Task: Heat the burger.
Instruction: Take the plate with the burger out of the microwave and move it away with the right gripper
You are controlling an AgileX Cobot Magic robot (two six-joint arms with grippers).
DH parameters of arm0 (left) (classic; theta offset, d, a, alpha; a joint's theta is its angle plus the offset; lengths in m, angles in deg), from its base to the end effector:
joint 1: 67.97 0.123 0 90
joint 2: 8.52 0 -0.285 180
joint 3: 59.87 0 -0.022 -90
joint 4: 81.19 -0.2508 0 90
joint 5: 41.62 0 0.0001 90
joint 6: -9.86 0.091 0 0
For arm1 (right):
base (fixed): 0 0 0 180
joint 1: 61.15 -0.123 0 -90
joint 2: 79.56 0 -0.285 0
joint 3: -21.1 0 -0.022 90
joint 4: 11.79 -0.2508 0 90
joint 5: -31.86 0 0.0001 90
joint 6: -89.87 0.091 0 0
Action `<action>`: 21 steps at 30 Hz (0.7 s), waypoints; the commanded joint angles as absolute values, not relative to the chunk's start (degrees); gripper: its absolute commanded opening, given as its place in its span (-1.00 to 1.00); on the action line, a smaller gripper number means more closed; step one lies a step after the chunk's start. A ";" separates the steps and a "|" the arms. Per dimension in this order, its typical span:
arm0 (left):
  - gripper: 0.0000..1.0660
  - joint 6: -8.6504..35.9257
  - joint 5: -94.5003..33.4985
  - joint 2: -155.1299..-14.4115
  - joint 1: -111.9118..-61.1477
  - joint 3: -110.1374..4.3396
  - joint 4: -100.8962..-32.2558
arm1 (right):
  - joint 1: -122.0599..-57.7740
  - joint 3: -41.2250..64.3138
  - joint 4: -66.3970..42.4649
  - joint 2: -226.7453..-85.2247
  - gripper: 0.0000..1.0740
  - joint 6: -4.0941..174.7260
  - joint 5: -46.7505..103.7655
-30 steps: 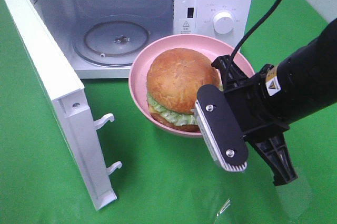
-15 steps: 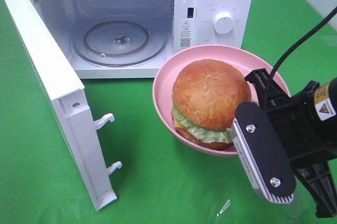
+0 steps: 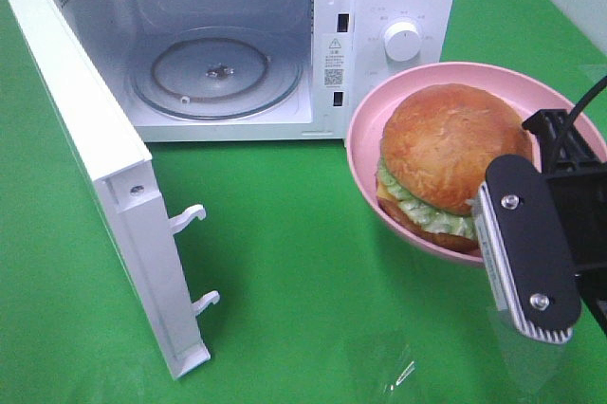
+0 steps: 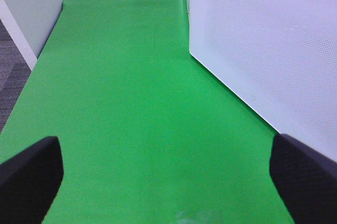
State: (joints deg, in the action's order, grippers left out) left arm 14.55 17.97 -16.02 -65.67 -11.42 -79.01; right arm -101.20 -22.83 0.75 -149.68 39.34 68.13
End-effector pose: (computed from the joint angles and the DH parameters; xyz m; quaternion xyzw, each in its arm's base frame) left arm -0.0049 -0.0032 0.2796 0.0182 0.8456 0.0135 0.5334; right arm 0.1504 0.1111 0.2310 -0.7311 0.6273 -0.1079 0.2458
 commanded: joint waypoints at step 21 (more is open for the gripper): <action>0.87 14.84 17.80 -14.98 -65.44 -11.24 -78.67 | -101.26 -22.66 19.15 -148.82 -1.00 85.34 78.73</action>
State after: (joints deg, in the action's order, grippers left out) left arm 14.55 17.97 -16.02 -65.67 -11.42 -79.01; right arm -101.20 -23.00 16.40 -149.63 79.67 77.75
